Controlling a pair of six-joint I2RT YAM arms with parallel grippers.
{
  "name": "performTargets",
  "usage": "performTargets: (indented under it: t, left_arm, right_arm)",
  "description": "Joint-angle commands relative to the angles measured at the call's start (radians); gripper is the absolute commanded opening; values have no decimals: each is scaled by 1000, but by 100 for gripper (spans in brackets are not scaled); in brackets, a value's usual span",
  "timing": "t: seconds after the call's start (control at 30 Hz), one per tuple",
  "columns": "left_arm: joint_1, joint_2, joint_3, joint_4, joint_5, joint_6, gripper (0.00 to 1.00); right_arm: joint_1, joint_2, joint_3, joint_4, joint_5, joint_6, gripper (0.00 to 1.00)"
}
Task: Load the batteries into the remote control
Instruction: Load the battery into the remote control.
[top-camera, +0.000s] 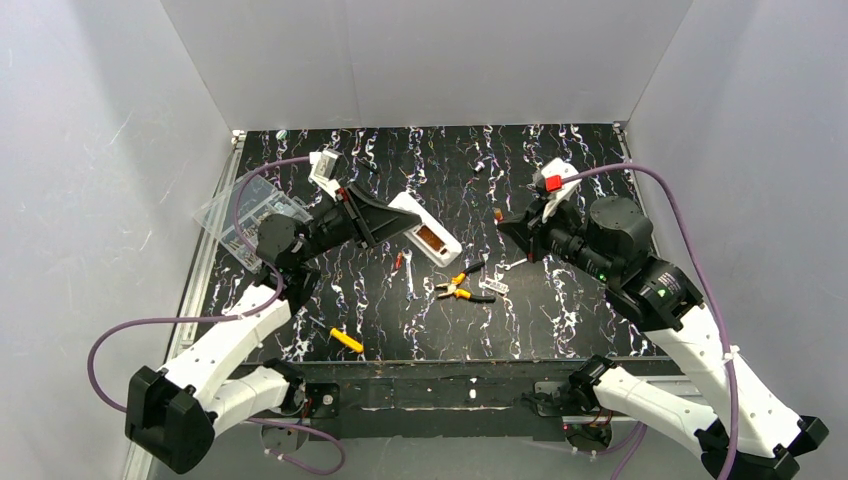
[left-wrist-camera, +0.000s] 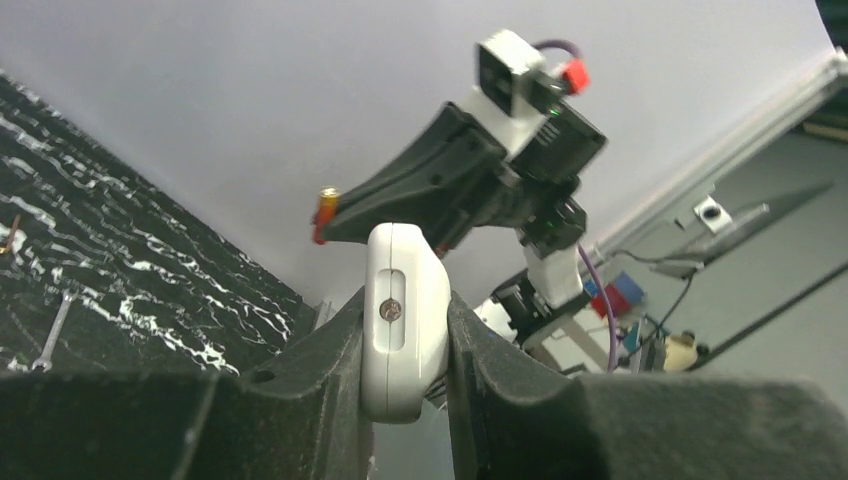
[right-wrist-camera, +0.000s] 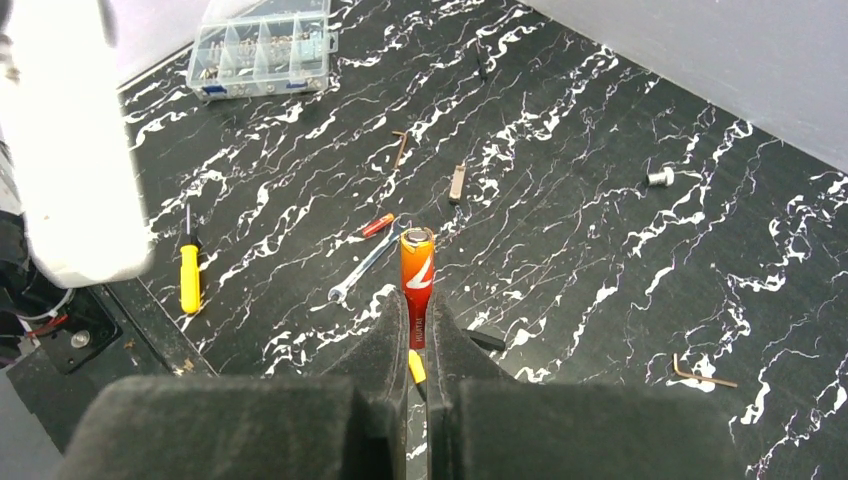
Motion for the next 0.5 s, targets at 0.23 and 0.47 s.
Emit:
performTargets:
  t: [0.23, 0.47]
  left_arm:
    - [-32, -96, 83, 133, 207, 236, 0]
    - [-50, -89, 98, 133, 244, 286, 0]
  right_arm:
    - [6, -10, -23, 57, -9, -15, 1]
    - [6, -9, -31, 60, -11, -48, 1]
